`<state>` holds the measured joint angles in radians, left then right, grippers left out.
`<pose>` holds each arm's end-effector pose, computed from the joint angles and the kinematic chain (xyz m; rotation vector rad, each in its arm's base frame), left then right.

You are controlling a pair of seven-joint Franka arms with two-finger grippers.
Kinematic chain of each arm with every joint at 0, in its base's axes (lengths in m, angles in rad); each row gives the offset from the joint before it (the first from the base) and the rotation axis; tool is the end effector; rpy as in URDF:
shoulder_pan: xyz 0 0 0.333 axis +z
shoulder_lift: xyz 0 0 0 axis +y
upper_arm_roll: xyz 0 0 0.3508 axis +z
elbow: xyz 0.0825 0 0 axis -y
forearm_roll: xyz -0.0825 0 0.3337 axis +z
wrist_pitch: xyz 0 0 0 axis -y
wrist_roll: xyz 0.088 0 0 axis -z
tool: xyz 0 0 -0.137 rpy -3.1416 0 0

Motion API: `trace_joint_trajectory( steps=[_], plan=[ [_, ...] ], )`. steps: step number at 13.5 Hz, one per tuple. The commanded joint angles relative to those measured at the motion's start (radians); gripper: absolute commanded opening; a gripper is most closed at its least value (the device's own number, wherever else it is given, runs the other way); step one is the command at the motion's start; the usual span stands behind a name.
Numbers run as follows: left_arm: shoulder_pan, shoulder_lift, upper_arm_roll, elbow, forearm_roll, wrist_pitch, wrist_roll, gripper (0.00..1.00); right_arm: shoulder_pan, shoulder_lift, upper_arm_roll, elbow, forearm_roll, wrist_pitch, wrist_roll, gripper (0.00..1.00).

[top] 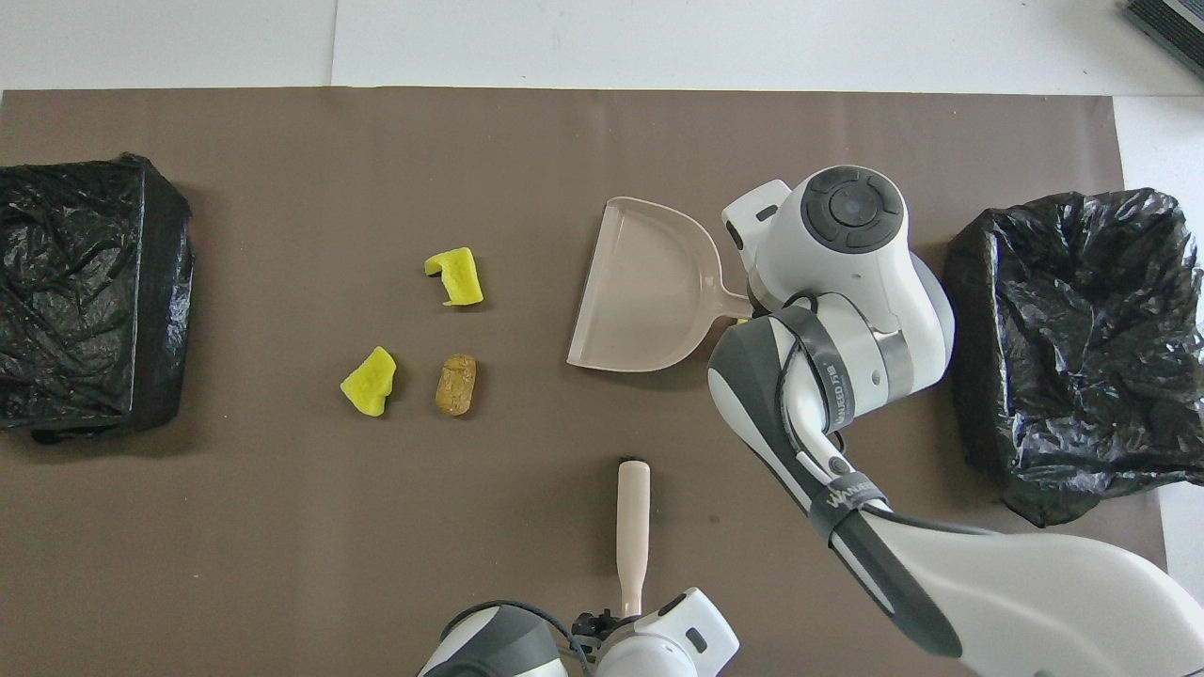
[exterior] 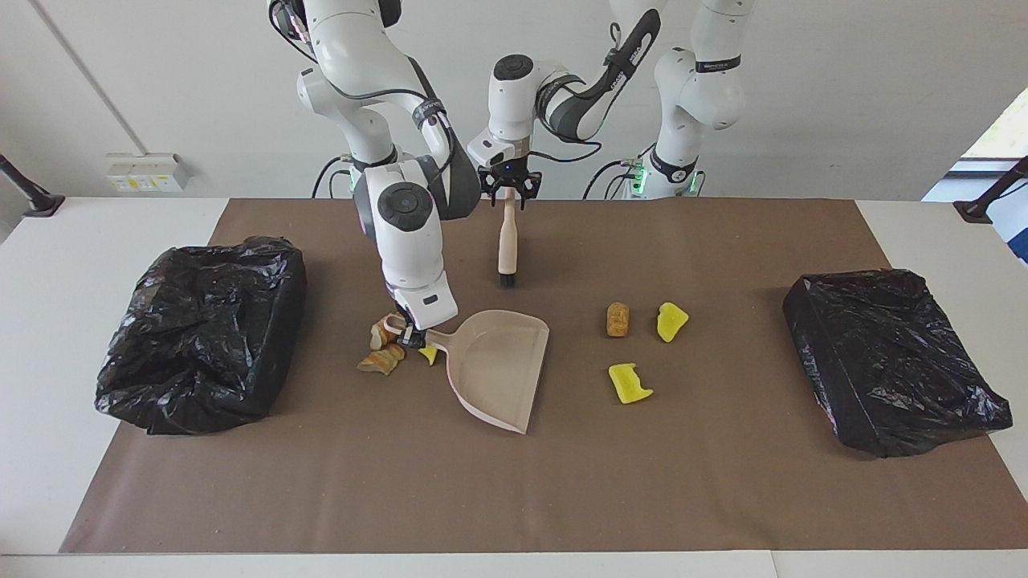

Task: Sweep and dump trash in bin
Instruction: 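Grasp the brush handle with the left gripper near the robot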

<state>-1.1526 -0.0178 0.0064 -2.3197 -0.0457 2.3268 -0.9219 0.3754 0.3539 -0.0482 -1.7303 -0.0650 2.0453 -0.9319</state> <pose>0.1925 -0.4301 0.3891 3.0883 -0.2995 -0.0253 0.5811 0.1948 0.4016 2.4597 1.8556 -0.0908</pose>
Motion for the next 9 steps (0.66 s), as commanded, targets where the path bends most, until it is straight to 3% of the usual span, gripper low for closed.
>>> trace_joint_trajectory(
  steps=[1, 4, 5, 9],
  plan=[
    [-0.027, -0.013, 0.018, -0.024, -0.048, 0.017, -0.002, 0.54, -0.007, -0.007, 0.005, -0.018, -0.015, 0.023, -0.041, 0.00],
    [-0.027, -0.014, 0.018, -0.023, -0.056, -0.010, 0.005, 0.06, -0.007, -0.007, 0.005, -0.018, -0.015, 0.024, -0.041, 0.00],
    [-0.027, -0.016, 0.018, -0.021, -0.056, -0.029, 0.006, 0.00, -0.007, -0.007, 0.005, -0.020, -0.015, 0.024, -0.039, 0.00],
    [-0.016, -0.036, 0.024, -0.007, -0.056, -0.125, 0.014, 0.00, -0.007, -0.007, 0.005, -0.018, -0.015, 0.024, -0.028, 0.00]
  ],
)
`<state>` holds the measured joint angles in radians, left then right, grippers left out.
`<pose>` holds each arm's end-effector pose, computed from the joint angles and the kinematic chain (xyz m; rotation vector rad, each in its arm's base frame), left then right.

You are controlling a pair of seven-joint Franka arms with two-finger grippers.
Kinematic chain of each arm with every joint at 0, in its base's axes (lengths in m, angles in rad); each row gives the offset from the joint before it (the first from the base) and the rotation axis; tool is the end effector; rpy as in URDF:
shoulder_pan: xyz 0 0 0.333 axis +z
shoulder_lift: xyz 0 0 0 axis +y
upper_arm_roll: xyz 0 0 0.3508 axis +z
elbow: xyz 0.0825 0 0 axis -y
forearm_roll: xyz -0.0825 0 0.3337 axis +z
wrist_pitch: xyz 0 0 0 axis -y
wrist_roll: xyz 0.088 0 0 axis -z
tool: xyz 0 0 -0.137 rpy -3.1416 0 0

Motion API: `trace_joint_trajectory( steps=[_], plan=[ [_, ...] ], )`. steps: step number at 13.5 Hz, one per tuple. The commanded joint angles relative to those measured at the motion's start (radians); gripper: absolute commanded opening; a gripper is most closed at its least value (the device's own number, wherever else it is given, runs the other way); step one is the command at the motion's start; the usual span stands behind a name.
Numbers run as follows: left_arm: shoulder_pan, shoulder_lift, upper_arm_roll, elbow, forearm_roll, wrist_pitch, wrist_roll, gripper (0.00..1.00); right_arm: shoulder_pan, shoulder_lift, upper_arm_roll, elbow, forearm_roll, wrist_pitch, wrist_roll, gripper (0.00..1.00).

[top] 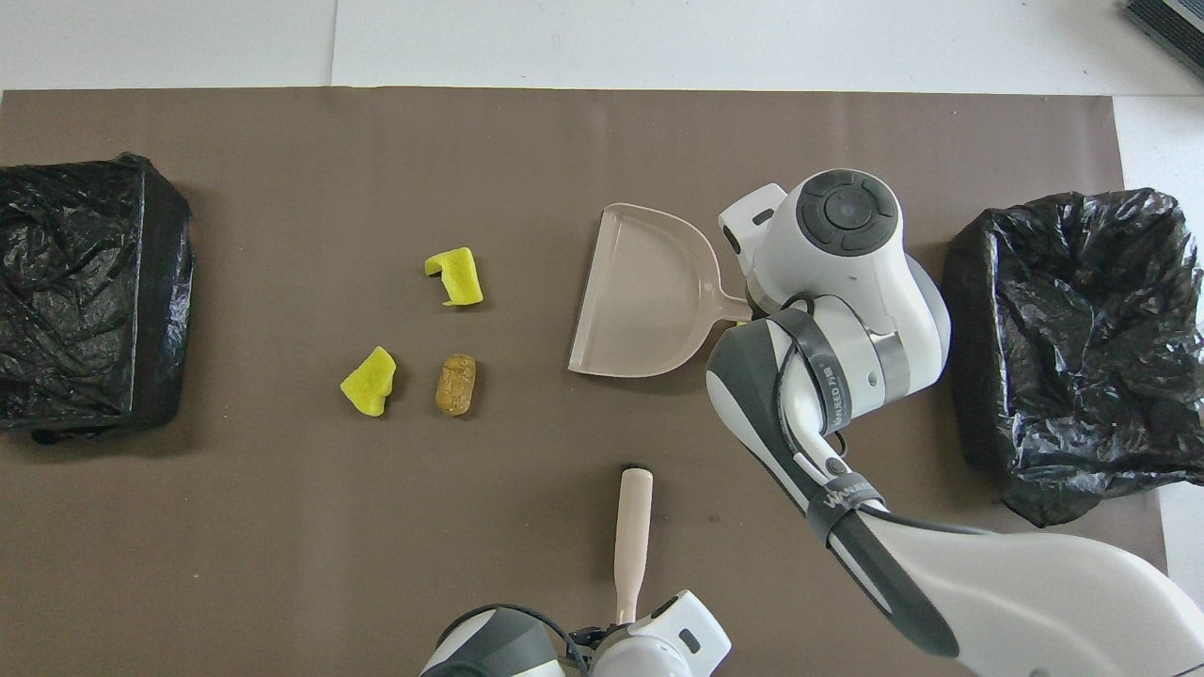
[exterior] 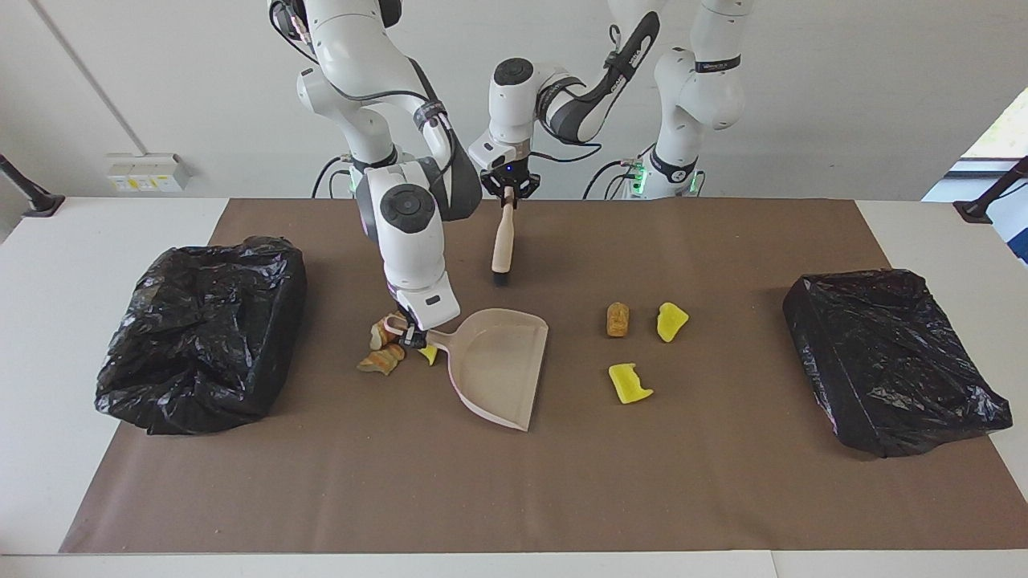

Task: Sweep and dump trash in bin
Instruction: 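Grasp the brush handle with the left gripper near the robot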

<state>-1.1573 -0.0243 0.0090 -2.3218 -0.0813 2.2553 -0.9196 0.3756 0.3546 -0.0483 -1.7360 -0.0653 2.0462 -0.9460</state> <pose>0.1851 -0.4216 0.3852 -3.1228 0.2754 0.1175 0.5800 0.1944 0.3989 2.4475 1.8743 -0.0997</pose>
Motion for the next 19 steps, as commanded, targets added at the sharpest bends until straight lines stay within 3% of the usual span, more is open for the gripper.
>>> trace_joint_trajectory(
  steps=[1, 4, 7, 10, 11, 16, 19],
  plan=[
    [-0.001, -0.058, 0.026, 0.001, -0.020, -0.089, 0.021, 0.00, -0.006, -0.008, 0.007, -0.013, -0.013, 0.022, -0.013, 0.00],
    [0.068, -0.121, 0.031, 0.016, -0.011, -0.245, 0.056, 0.00, 0.041, -0.016, 0.016, -0.010, -0.013, 0.005, 0.028, 0.00],
    [0.200, -0.175, 0.031, 0.018, -0.005, -0.312, 0.085, 0.00, 0.086, -0.032, 0.018, -0.034, -0.007, 0.008, 0.046, 0.00],
    [0.413, -0.278, 0.029, 0.018, -0.003, -0.425, 0.184, 0.00, 0.098, -0.043, 0.018, -0.074, -0.007, 0.046, 0.059, 0.00],
    [0.469, -0.279, 0.029, 0.013, -0.002, -0.457, 0.212, 0.00, 0.105, -0.043, 0.018, -0.074, -0.007, 0.048, 0.075, 0.00],
    [0.770, -0.272, 0.029, -0.028, 0.055, -0.418, 0.310, 0.00, 0.152, -0.025, 0.018, -0.076, -0.007, 0.078, 0.179, 0.00],
    [0.840, -0.272, 0.029, -0.091, 0.078, -0.363, 0.349, 0.00, 0.155, -0.023, 0.018, -0.073, -0.007, 0.088, 0.199, 0.00]
  ],
)
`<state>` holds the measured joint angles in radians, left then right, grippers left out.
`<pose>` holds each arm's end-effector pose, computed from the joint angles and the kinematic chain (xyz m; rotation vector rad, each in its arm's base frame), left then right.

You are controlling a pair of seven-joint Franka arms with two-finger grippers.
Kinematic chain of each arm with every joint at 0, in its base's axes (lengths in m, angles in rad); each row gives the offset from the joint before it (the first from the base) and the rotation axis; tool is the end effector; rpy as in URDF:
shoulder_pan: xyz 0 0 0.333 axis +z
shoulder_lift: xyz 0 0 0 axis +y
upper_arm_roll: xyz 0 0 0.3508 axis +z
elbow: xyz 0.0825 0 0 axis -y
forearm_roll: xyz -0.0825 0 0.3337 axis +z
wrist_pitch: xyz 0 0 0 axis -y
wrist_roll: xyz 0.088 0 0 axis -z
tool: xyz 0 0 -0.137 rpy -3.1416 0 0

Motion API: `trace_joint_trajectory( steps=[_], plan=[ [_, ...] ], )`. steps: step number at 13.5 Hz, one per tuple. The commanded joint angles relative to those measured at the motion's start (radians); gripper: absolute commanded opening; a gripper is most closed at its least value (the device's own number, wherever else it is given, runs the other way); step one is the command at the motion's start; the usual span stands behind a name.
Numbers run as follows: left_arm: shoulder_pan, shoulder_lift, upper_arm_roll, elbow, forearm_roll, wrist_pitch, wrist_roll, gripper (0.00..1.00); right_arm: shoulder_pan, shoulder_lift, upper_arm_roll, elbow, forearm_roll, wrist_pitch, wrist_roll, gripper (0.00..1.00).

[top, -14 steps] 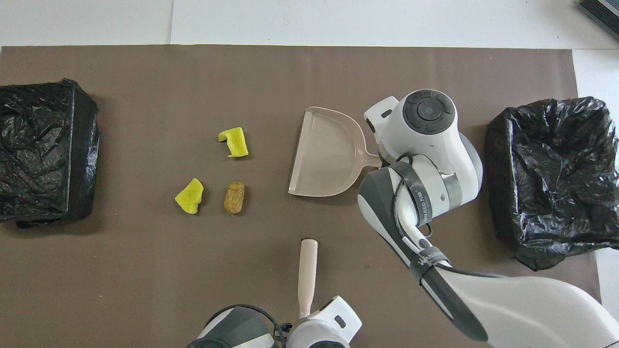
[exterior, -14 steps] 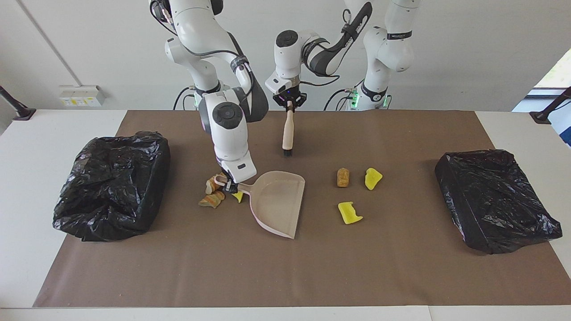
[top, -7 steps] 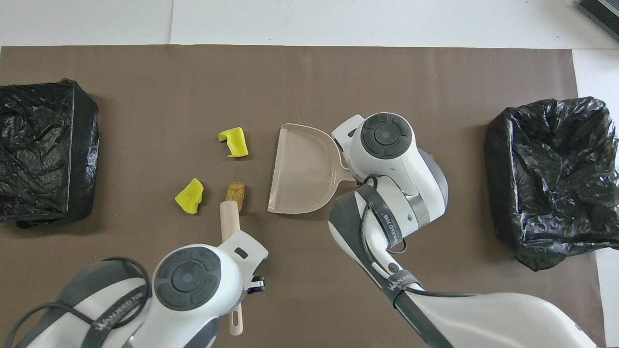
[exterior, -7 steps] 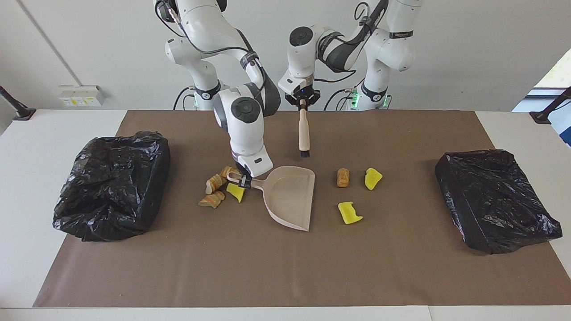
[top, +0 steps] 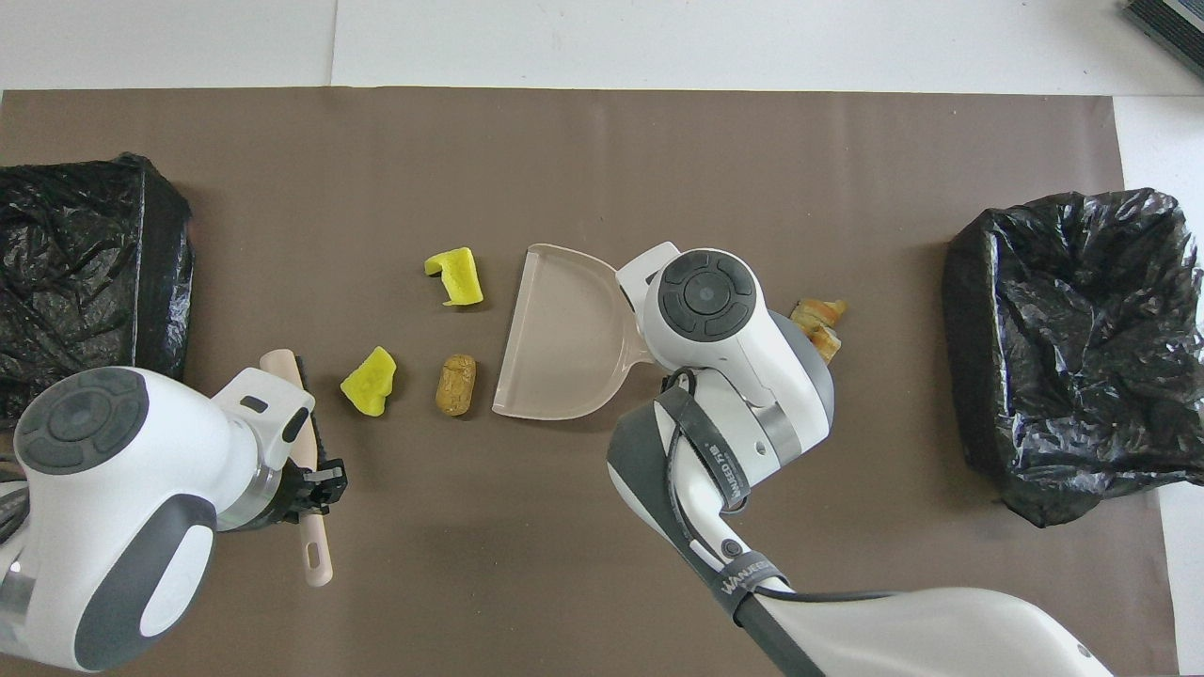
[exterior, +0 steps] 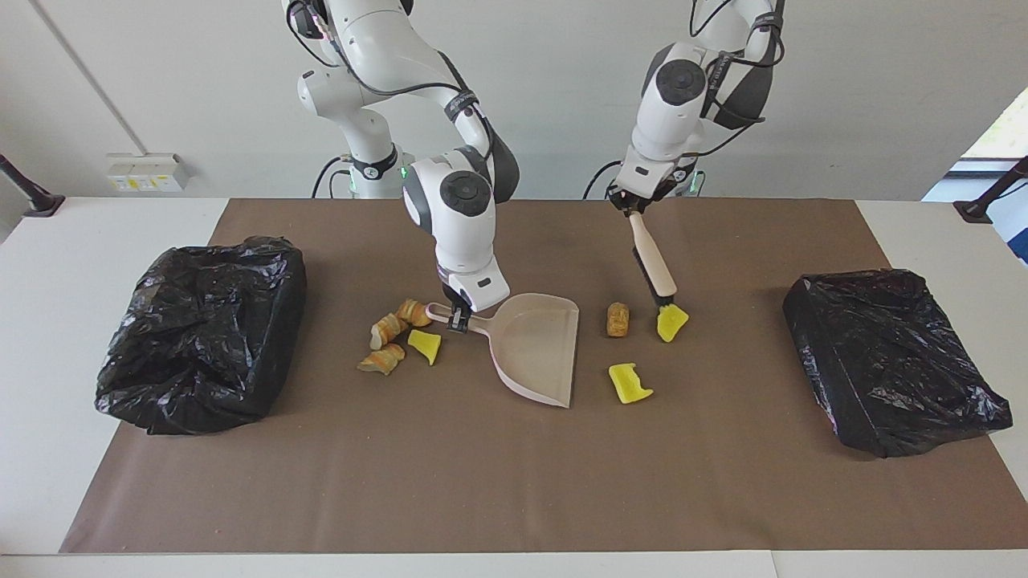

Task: Sweep and dump trash in bin
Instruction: 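Sweep the sponges and chunks into the dustpan with the left gripper's brush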

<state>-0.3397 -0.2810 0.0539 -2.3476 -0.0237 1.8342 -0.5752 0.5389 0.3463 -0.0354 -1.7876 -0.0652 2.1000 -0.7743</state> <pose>0.3535 -0.1055 0.4531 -3.0250 -0.4485 0.3486 0.5324 0.2900 0.3870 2.4379 1.8795 -0.0657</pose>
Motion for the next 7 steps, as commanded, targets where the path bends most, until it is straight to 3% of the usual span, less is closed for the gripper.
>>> trace_joint_trajectory(
  steps=[1, 4, 7],
  plan=[
    [0.022, -0.010, -0.017, -0.105, 0.027, 0.103, 0.000, 0.00, -0.002, -0.012, 0.005, -0.022, -0.007, 0.035, 0.035, 0.00],
    [0.002, 0.090, -0.026, -0.107, 0.027, 0.278, 0.009, 0.00, 0.010, -0.006, 0.005, -0.022, -0.005, 0.043, 0.041, 0.00],
    [-0.087, 0.147, -0.029, -0.084, -0.016, 0.318, 0.024, 0.00, 0.009, -0.006, 0.005, -0.024, -0.005, 0.043, 0.041, 0.00]
  ],
)
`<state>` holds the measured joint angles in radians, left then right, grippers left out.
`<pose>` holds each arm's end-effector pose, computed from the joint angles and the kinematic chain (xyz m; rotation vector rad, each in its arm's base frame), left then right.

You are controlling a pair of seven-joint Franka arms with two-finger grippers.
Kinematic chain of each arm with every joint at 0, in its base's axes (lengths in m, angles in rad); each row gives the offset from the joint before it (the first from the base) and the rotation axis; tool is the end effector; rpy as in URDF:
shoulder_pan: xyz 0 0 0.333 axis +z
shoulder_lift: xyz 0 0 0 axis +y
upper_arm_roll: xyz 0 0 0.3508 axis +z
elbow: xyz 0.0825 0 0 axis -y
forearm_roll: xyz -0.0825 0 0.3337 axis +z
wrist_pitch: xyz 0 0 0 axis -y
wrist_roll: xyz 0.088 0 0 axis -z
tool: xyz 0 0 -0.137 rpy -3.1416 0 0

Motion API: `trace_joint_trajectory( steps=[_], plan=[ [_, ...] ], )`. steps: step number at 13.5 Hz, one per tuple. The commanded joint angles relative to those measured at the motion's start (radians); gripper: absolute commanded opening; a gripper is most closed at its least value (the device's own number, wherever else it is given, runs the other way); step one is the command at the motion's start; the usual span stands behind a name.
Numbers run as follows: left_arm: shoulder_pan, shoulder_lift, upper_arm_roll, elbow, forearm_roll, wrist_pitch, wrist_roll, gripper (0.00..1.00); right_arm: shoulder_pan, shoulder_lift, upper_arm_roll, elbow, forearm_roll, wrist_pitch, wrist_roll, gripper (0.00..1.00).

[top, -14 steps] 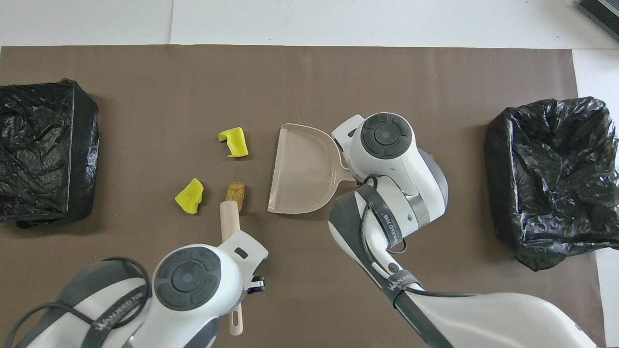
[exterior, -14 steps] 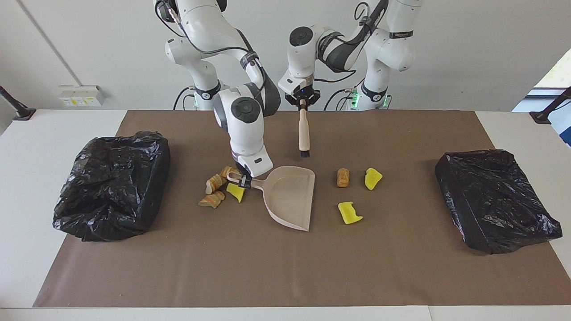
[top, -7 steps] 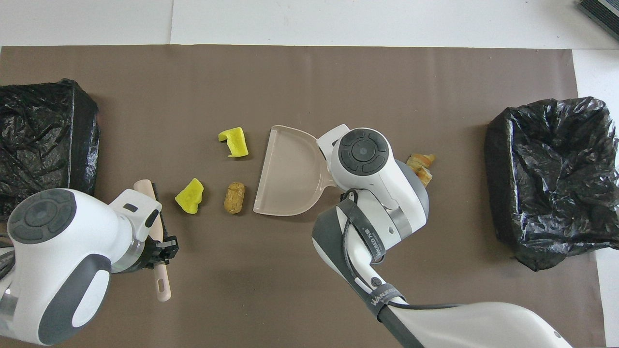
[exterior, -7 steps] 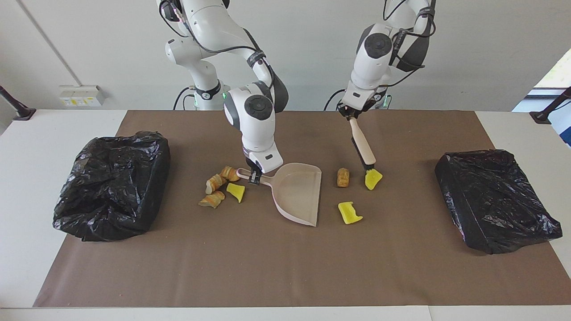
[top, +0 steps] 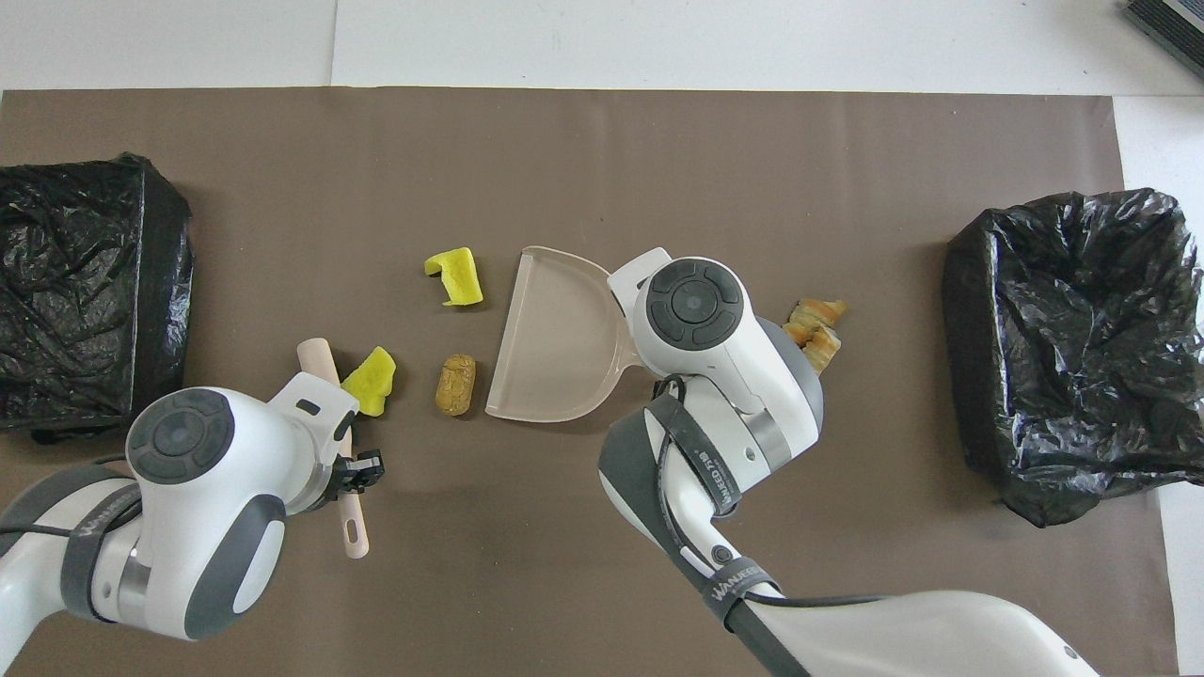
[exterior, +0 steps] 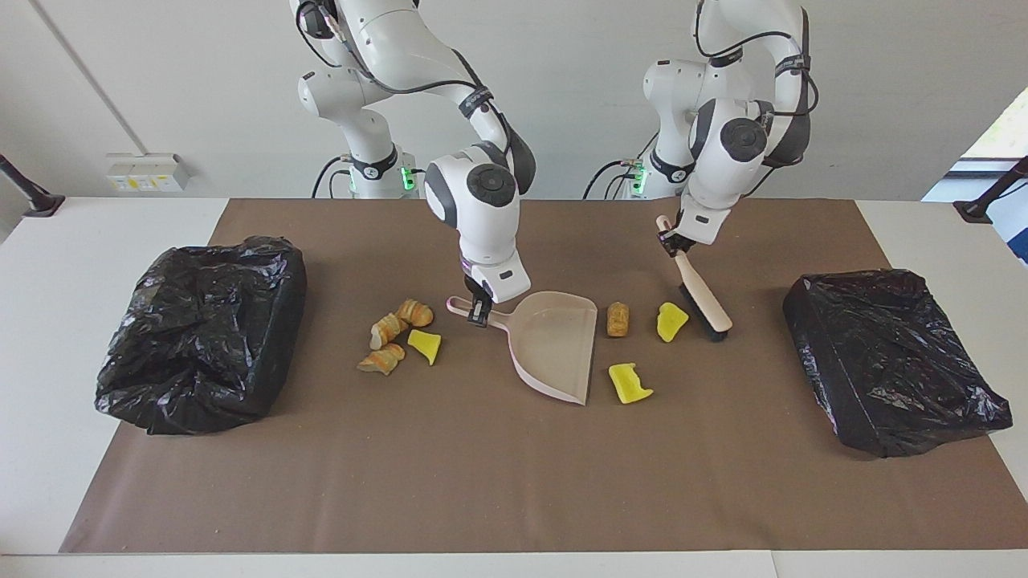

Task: Sweep and dump trash in bin
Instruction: 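Sweep the sponges and chunks into the dustpan with the left gripper's brush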

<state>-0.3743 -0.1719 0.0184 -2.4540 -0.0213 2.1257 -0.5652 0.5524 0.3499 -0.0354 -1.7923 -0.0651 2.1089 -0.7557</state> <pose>0.3684 -0.1384 0.3884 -3.0628 -0.3405 0.2303 0.5286 0.2974 0.3836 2.4419 1.8736 -0.0632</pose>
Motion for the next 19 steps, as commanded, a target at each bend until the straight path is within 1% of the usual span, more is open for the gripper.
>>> trace_joint_trajectory(
  steps=[1, 2, 6, 8, 9, 11, 13, 15, 16, 17, 19],
  plan=[
    [-0.096, 0.049, 0.008, 0.026, -0.050, 0.069, 0.042, 0.00, -0.005, -0.009, 0.005, -0.019, -0.005, 0.036, 0.022, 0.00],
    [-0.116, 0.055, 0.008, 0.029, -0.089, 0.095, 0.072, 0.00, -0.005, -0.009, 0.005, -0.021, -0.005, 0.037, 0.024, 0.00],
    [-0.211, 0.075, 0.005, 0.073, -0.218, 0.100, 0.260, 0.00, -0.005, -0.009, 0.005, -0.021, -0.005, 0.037, 0.024, 0.00],
    [-0.264, 0.080, 0.005, 0.099, -0.247, 0.100, 0.268, 0.00, -0.005, -0.009, 0.005, -0.021, -0.005, 0.037, 0.024, 0.00],
    [-0.288, 0.097, 0.005, 0.125, -0.249, 0.097, 0.266, 0.00, -0.005, -0.009, 0.005, -0.022, -0.004, 0.036, 0.027, 0.00],
    [-0.295, 0.130, 0.006, 0.194, -0.261, 0.071, 0.252, 0.00, -0.008, -0.022, 0.005, -0.057, 0.010, 0.034, 0.064, 0.00],
    [-0.275, 0.131, 0.015, 0.213, -0.255, 0.048, 0.267, 0.00, -0.003, -0.026, 0.005, -0.065, 0.015, 0.033, 0.079, 0.00],
    [-0.206, 0.149, 0.018, 0.239, -0.232, 0.046, 0.287, 0.00, 0.000, -0.028, 0.005, -0.062, 0.015, 0.016, 0.082, 0.00],
    [-0.168, 0.173, 0.018, 0.268, -0.194, 0.037, 0.319, 0.00, -0.002, -0.028, 0.005, -0.065, 0.015, 0.017, 0.079, 0.00],
    [-0.120, 0.195, 0.017, 0.311, -0.159, 0.002, 0.349, 0.00, -0.006, -0.026, 0.006, -0.061, 0.015, 0.019, 0.075, 0.00],
    [-0.025, 0.265, 0.017, 0.441, -0.152, -0.119, 0.463, 0.00, -0.003, -0.028, 0.006, -0.061, 0.015, 0.020, 0.082, 0.00]
  ],
)
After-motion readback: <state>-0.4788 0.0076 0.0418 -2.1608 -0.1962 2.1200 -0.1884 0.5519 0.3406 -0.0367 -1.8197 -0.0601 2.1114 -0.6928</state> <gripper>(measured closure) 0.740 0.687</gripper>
